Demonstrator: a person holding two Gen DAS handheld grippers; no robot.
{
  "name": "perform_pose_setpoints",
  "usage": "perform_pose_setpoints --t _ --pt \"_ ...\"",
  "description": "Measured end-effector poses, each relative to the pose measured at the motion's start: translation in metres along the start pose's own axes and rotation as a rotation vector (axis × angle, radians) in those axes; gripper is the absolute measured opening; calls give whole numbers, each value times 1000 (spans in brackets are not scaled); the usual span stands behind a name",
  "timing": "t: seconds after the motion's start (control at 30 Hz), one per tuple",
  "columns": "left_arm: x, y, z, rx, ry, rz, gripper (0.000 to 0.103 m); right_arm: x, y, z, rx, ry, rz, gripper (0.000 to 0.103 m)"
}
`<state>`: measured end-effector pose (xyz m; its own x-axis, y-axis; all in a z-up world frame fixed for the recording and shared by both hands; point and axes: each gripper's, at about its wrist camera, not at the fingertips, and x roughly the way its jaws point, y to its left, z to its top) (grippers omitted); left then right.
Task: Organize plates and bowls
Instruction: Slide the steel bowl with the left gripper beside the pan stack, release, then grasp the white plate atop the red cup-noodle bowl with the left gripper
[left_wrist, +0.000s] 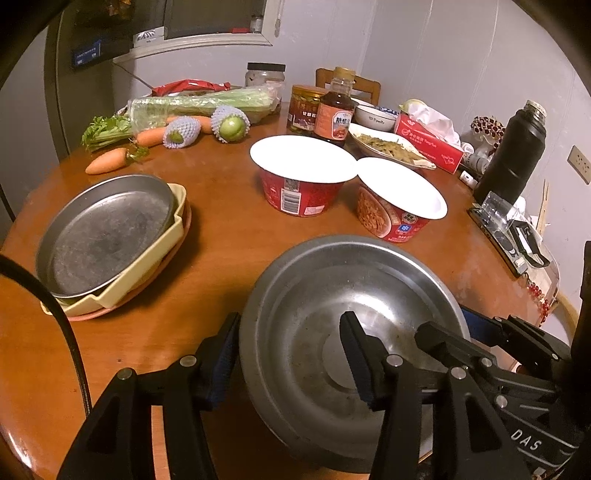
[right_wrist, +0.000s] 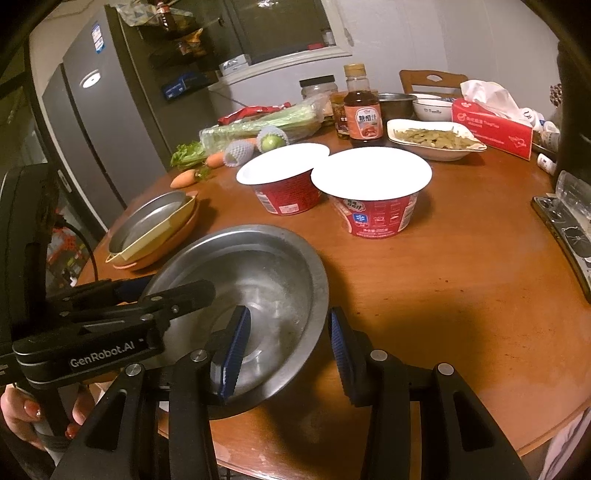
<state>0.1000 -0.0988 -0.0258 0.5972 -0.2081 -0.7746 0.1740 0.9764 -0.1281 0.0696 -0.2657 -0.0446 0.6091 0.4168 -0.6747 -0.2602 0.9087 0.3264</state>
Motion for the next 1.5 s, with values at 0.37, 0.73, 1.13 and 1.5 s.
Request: perform_pose_setpoints --t 0.37,0.73,1.13,1.5 --pt "-19 2 9 7 -52 -2 57 -15 -6 6 17 -34 -18 46" --pt "-22 13 42 14 -85 -14 57 -13 0 38 -18 -58 -40 46" --pt "-6 18 98 9 -65 9 57 3 -4 102 -63 -81 -65 46" --pt "35 18 127 -20 22 4 57 47 -12 158 -138 -16 -97 46"
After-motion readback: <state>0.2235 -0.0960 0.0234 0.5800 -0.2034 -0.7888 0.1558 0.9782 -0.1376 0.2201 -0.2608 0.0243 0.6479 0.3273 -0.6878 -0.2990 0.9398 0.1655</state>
